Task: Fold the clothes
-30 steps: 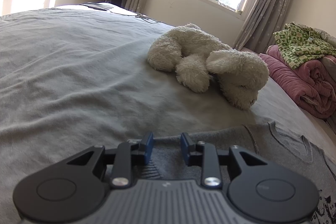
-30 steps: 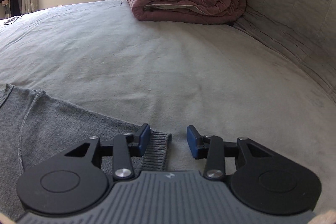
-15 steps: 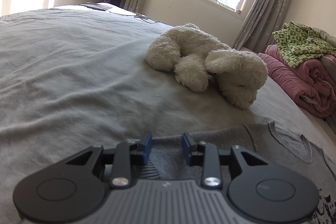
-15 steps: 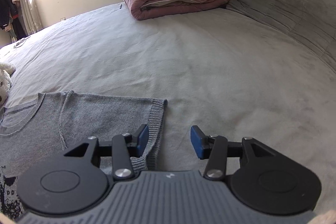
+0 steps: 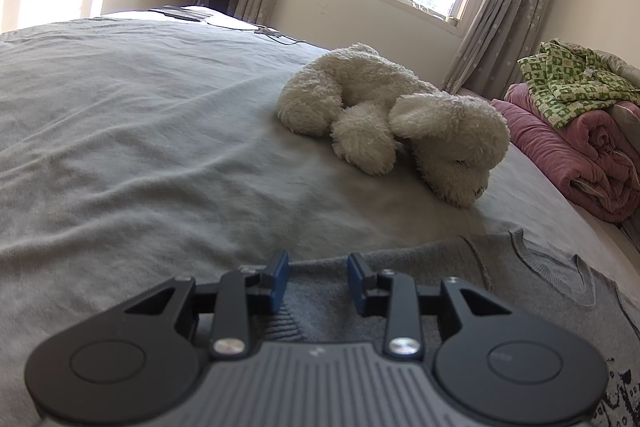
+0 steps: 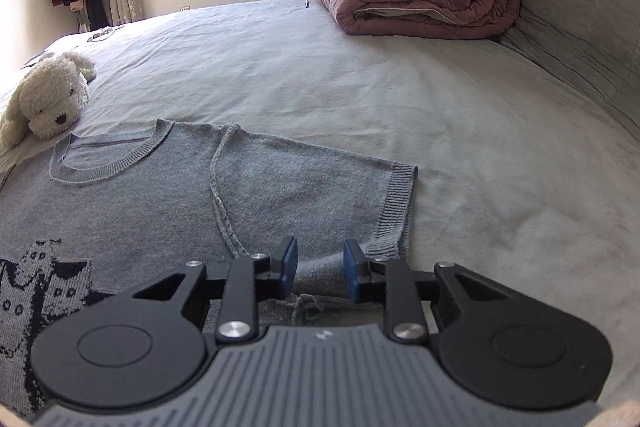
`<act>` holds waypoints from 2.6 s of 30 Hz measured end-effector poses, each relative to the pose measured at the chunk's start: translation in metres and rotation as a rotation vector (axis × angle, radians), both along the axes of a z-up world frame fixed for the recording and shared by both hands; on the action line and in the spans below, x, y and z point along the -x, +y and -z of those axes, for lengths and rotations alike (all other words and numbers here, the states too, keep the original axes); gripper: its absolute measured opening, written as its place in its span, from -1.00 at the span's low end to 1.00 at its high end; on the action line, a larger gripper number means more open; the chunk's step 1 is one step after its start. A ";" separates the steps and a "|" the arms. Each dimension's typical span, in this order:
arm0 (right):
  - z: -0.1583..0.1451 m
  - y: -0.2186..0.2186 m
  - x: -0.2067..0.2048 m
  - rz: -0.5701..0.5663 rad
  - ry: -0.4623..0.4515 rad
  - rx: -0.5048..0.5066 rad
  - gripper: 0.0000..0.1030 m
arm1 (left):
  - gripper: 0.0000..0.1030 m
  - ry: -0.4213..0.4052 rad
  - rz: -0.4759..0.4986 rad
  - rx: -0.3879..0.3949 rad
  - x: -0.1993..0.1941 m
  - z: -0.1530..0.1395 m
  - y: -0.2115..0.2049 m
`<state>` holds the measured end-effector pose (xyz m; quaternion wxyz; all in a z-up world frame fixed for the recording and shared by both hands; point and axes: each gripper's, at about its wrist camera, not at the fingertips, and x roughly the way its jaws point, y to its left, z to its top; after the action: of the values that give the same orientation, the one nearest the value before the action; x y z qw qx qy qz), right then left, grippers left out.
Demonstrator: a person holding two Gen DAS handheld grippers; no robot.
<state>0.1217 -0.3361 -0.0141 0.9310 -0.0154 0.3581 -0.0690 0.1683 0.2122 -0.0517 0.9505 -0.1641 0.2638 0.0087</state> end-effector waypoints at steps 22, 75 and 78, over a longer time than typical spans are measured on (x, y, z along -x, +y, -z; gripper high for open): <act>-0.023 0.020 0.030 0.047 -0.021 -0.077 -0.32 | -0.31 -0.006 0.005 0.009 0.001 0.000 0.001; 0.017 -0.008 0.265 -0.156 0.020 0.001 0.47 | 0.45 0.061 0.467 -0.345 0.324 -0.005 -0.135; 0.006 -0.014 0.272 -0.160 0.060 -0.023 0.47 | 0.45 0.131 0.459 -0.299 0.329 -0.012 -0.124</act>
<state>-0.1502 -0.3505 -0.0200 0.9225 -0.0352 0.3843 0.0105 -0.1612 0.0878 -0.0398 0.9222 0.0426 0.3507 -0.1572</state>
